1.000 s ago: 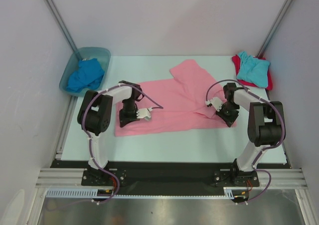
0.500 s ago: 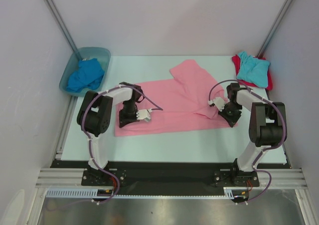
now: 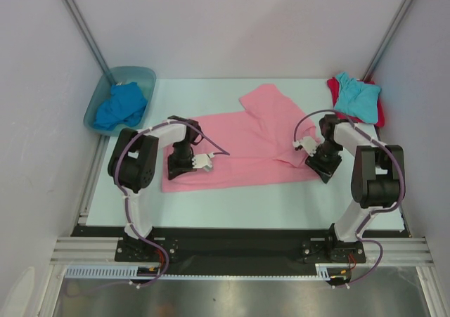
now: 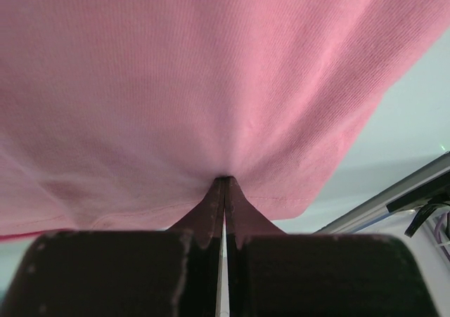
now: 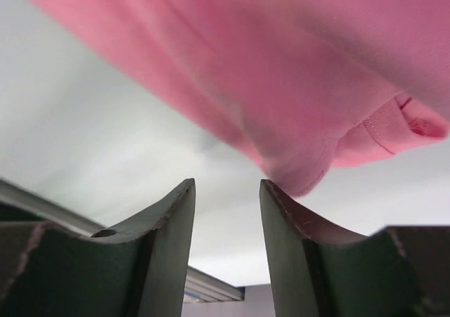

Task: Fold and stack the t-shirts
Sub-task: Fold the tshirt

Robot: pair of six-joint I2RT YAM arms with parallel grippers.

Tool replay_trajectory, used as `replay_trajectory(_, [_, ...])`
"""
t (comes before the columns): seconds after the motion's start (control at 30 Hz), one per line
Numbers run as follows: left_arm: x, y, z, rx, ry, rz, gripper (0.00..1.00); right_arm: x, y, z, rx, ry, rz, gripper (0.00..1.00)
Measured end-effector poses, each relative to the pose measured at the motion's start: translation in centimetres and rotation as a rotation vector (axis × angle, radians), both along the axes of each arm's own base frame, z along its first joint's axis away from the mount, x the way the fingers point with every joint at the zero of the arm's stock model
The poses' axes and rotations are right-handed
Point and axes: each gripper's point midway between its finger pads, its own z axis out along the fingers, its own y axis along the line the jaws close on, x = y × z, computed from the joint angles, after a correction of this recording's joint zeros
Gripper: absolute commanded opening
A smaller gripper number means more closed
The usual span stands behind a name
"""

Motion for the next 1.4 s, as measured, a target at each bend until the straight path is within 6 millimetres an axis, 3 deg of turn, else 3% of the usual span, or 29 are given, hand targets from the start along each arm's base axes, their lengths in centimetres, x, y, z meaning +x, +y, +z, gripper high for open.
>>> replay_trajectory(0.17, [0.1,0.1,0.3,0.001,-0.007,0.010,0.00,1.4,3.7,4.1,0.050,-0.077,0.093,0.49])
replay_trajectory(0.2, [0.3,0.2,0.4,0.003,-0.013,0.012,0.08,1.8,4.6,5.1,0.060,-0.111,0.113,0.49])
replay_trajectory(0.23, [0.6,0.3,0.6,0.006,-0.024,0.012,0.35,2.2,5.4,5.9,0.067,-0.140,0.127,0.49])
replay_trajectory(0.27, [1.0,0.4,0.9,0.008,-0.038,0.008,0.99,2.6,6.2,6.7,0.073,-0.173,0.145,0.48])
replay_trajectory(0.37, [2.7,0.1,2.5,-0.010,-0.116,0.039,1.00,3.7,8.3,7.8,0.085,-0.246,0.170,0.41])
replay_trajectory(0.43, [4.4,-0.4,4.5,-0.044,-0.198,0.063,1.00,4.4,9.3,7.5,0.087,-0.265,0.170,0.31])
replay_trajectory(0.57, [7.2,-1.5,8.5,-0.126,-0.369,0.121,1.00,6.4,10.6,5.4,0.065,-0.292,0.152,0.24])
replay_trajectory(0.67, [7.5,-1.6,10.2,-0.154,-0.432,0.154,1.00,7.7,11.1,3.7,0.040,-0.312,0.151,0.25])
replay_trajectory(0.8, [6.4,-1.2,9.7,-0.152,-0.436,0.179,1.00,8.7,11.7,2.5,0.025,-0.332,0.152,0.29])
replay_trajectory(0.97, [4.9,-0.6,8.3,-0.130,-0.393,0.211,1.00,9.5,12.5,2.9,0.027,-0.358,0.159,0.33])
replay_trajectory(1.23, [5.5,-0.8,8.5,-0.145,-0.431,0.250,1.00,9.4,14.0,3.3,0.039,-0.368,0.181,0.43])
replay_trajectory(1.4, [5.6,-0.9,8.5,-0.148,-0.438,0.255,1.00,8.4,14.1,2.3,0.035,-0.344,0.186,0.45])
